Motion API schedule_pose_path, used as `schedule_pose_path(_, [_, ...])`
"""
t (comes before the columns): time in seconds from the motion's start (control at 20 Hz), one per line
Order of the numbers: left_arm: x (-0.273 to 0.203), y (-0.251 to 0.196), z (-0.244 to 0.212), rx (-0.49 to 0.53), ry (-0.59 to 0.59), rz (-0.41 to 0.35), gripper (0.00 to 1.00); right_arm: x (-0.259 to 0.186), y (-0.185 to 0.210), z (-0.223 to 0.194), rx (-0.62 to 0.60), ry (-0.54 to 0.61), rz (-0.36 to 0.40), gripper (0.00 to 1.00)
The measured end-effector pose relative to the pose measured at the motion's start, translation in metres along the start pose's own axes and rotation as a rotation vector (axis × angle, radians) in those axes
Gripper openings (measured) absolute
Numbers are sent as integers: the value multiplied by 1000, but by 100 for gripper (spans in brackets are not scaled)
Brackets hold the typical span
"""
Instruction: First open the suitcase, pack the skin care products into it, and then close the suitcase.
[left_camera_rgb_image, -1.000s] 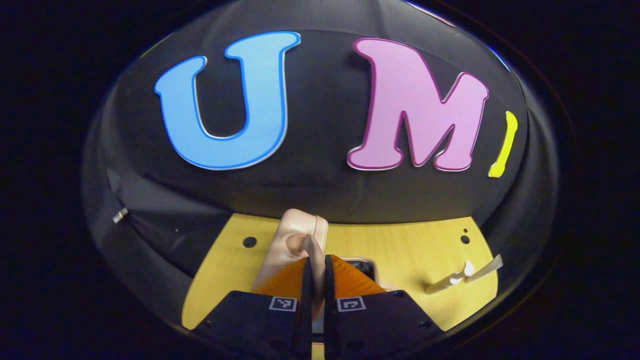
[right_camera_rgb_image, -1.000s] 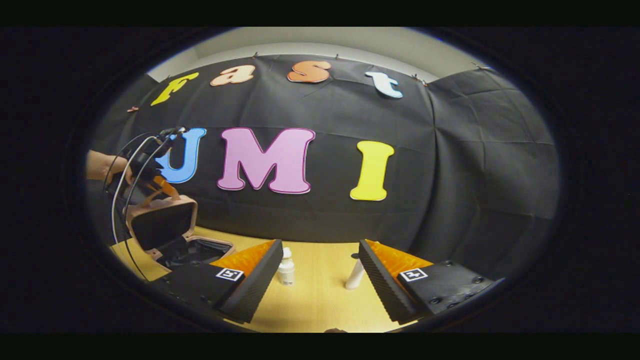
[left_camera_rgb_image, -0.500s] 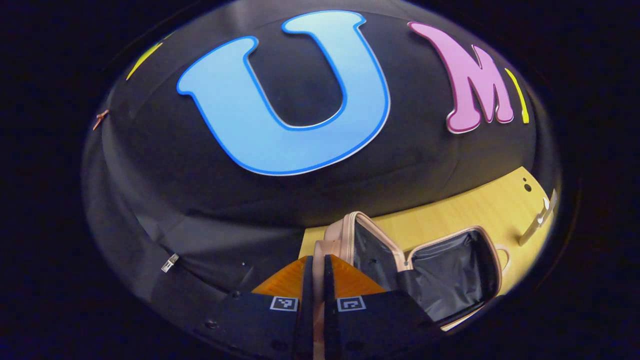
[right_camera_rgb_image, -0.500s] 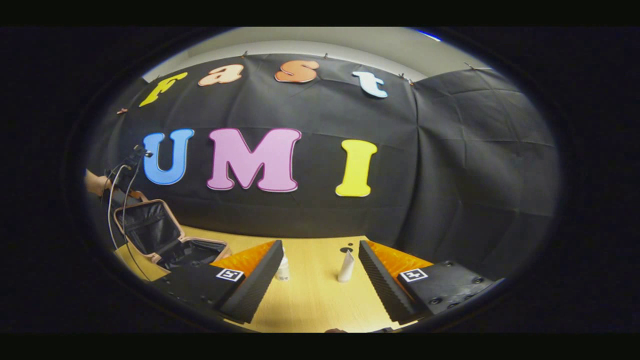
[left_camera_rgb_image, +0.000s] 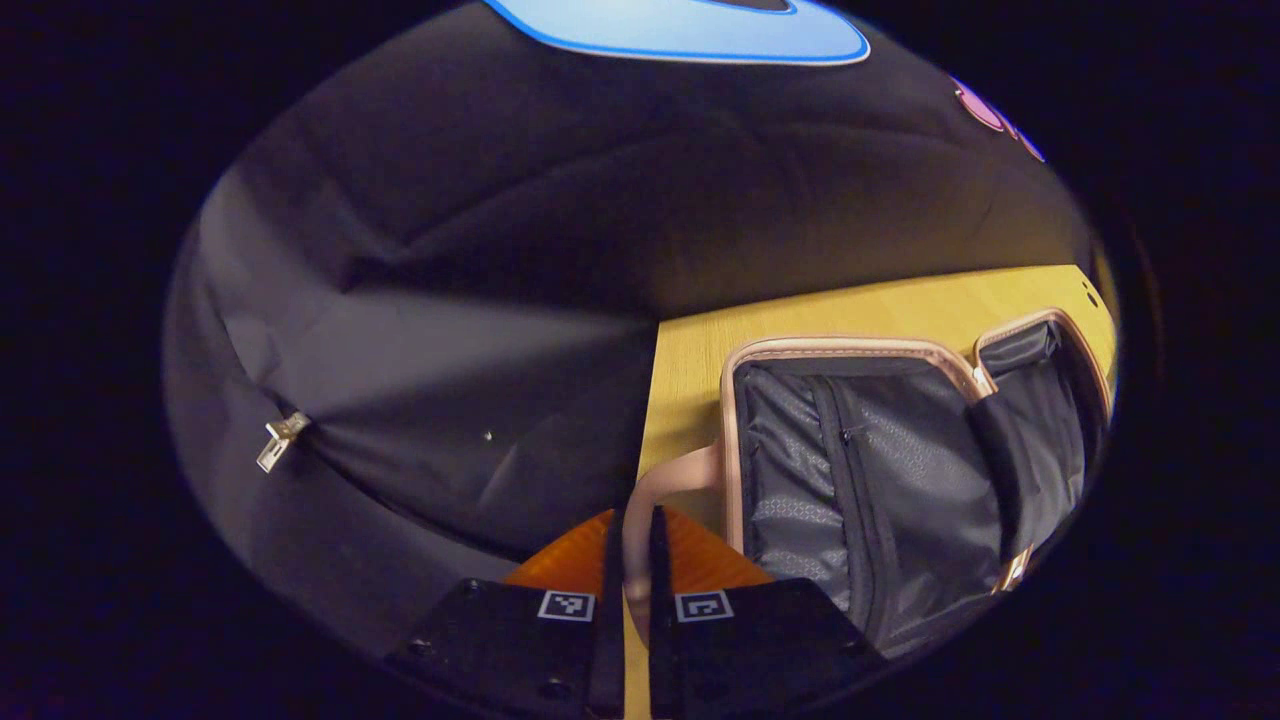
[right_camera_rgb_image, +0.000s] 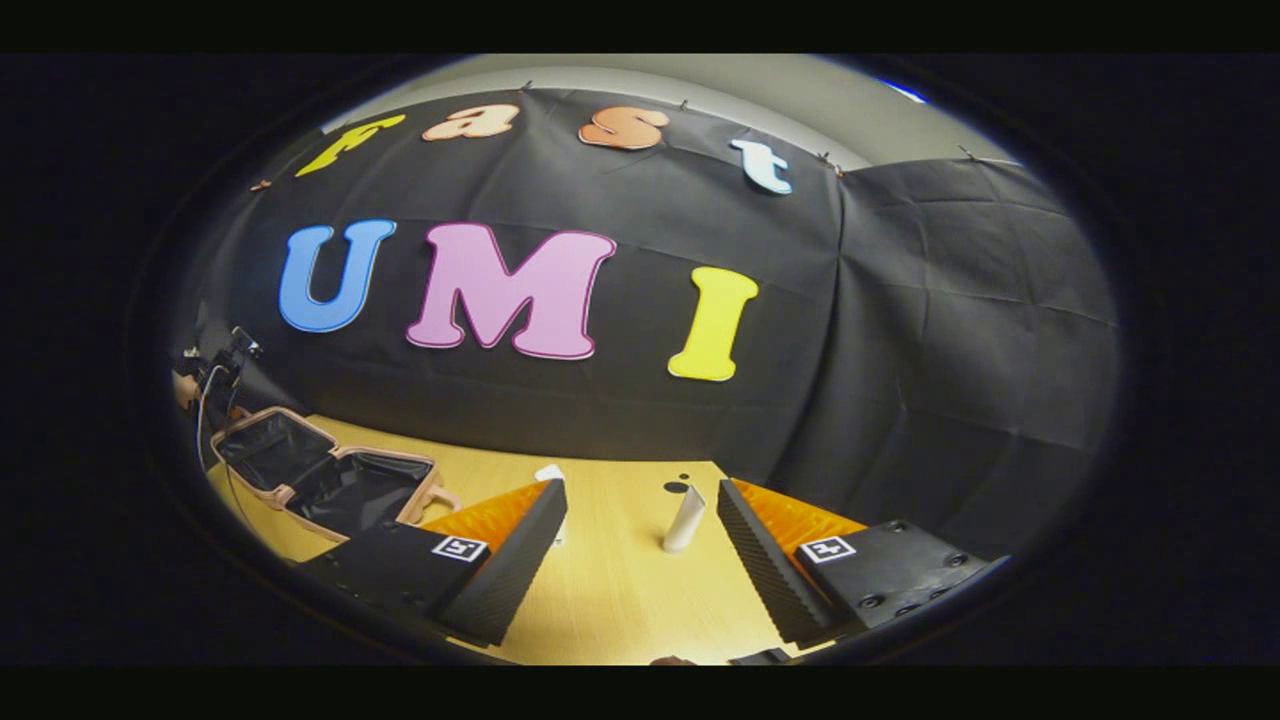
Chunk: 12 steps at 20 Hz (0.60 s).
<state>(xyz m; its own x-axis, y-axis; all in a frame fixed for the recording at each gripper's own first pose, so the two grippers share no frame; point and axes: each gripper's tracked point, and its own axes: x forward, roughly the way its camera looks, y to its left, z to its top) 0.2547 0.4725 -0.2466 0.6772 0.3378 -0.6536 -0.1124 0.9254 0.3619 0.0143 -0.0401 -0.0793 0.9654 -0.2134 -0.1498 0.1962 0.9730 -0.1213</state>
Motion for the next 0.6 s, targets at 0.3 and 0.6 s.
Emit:
schedule_pose_path(0.3, [-38,-4,39,-29,-166,45,34,-6,-9,1,-10,-6,-33,97])
schedule_pose_path(0.6, [-155,-114,119,-7,-474,-77,88,5,-29,-1,45,-15,-52,96])
